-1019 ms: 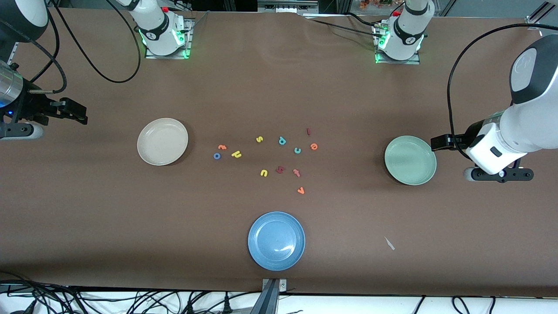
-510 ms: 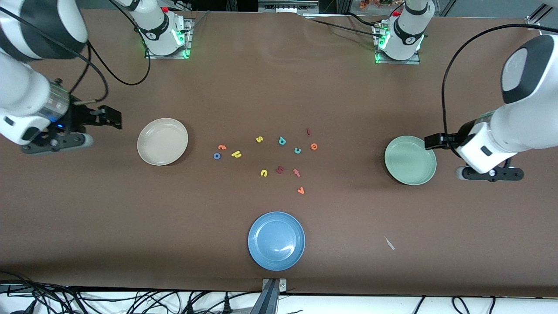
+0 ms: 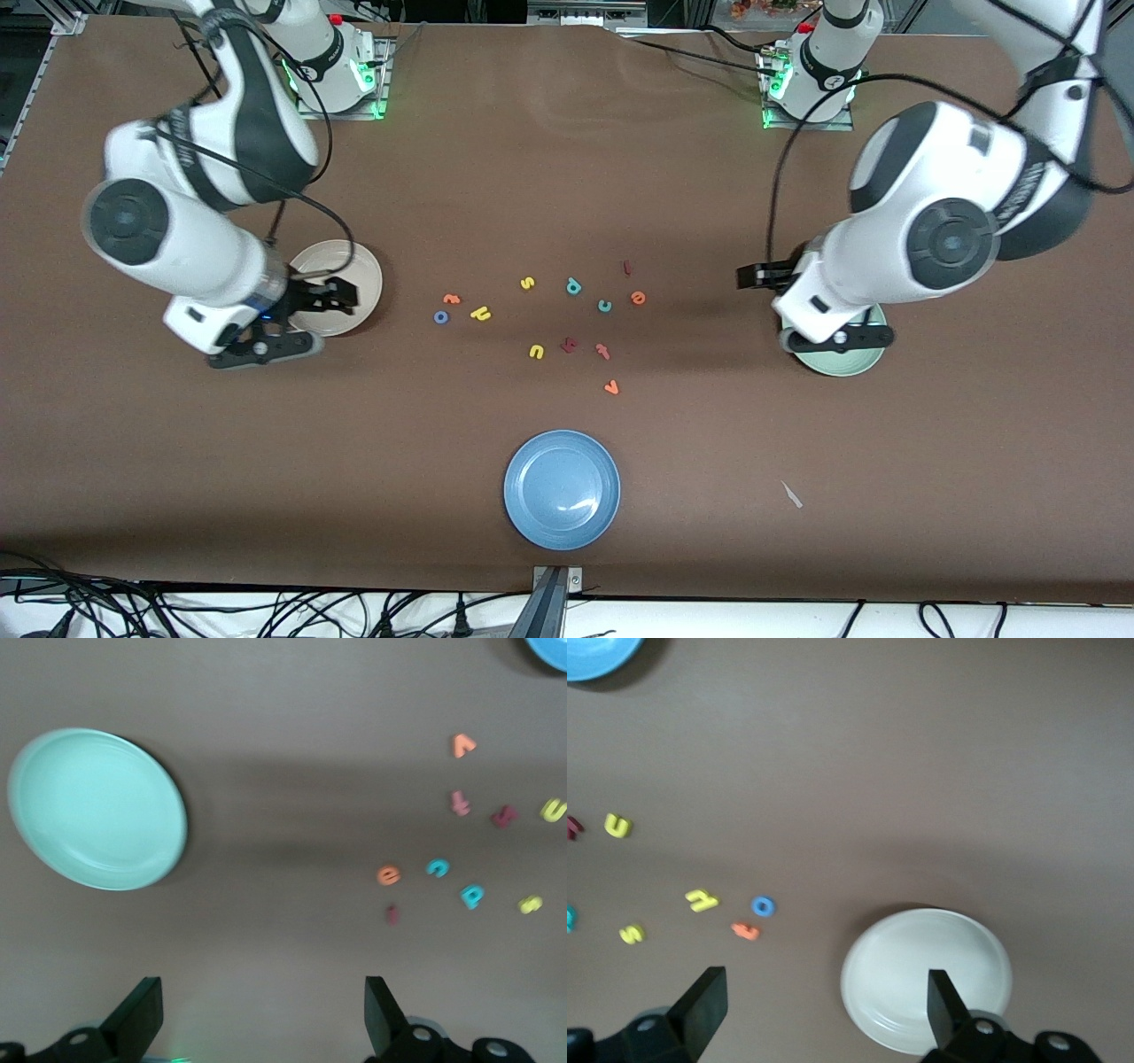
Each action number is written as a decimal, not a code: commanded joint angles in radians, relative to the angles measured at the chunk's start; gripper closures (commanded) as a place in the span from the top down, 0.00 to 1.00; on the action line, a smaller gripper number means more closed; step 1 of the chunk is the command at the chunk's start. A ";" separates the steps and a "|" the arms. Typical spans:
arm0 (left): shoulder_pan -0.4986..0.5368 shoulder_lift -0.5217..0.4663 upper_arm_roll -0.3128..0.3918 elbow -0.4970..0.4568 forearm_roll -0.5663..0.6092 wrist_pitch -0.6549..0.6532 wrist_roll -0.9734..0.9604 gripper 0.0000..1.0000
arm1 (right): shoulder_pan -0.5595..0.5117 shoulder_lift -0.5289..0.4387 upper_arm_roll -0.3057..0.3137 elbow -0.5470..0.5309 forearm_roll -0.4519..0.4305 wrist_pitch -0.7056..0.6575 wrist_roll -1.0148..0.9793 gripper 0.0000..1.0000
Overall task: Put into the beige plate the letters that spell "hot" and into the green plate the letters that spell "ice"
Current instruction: 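Move both grippers in over the scattered foam letters, then grasp the blue o and orange e with the right and left grippers, then set the o and e on the cream and green plates with both grippers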
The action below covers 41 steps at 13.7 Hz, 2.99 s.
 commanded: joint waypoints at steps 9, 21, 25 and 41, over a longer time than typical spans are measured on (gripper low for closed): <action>-0.169 0.075 0.010 -0.262 -0.024 0.480 -0.365 1.00 | -0.005 0.061 0.141 -0.384 -0.091 0.550 0.262 1.00; -0.218 0.142 0.016 -0.474 -0.019 0.845 -0.474 0.85 | -0.006 0.144 0.141 -0.523 -0.159 0.791 0.347 0.99; -0.219 0.180 0.022 -0.476 -0.017 0.891 -0.488 0.78 | -0.003 0.157 0.141 -0.520 -0.335 0.785 0.438 0.95; -0.241 0.208 0.021 -0.487 0.056 0.891 -0.552 0.71 | -0.003 0.171 0.146 -0.518 -0.398 0.783 0.542 0.27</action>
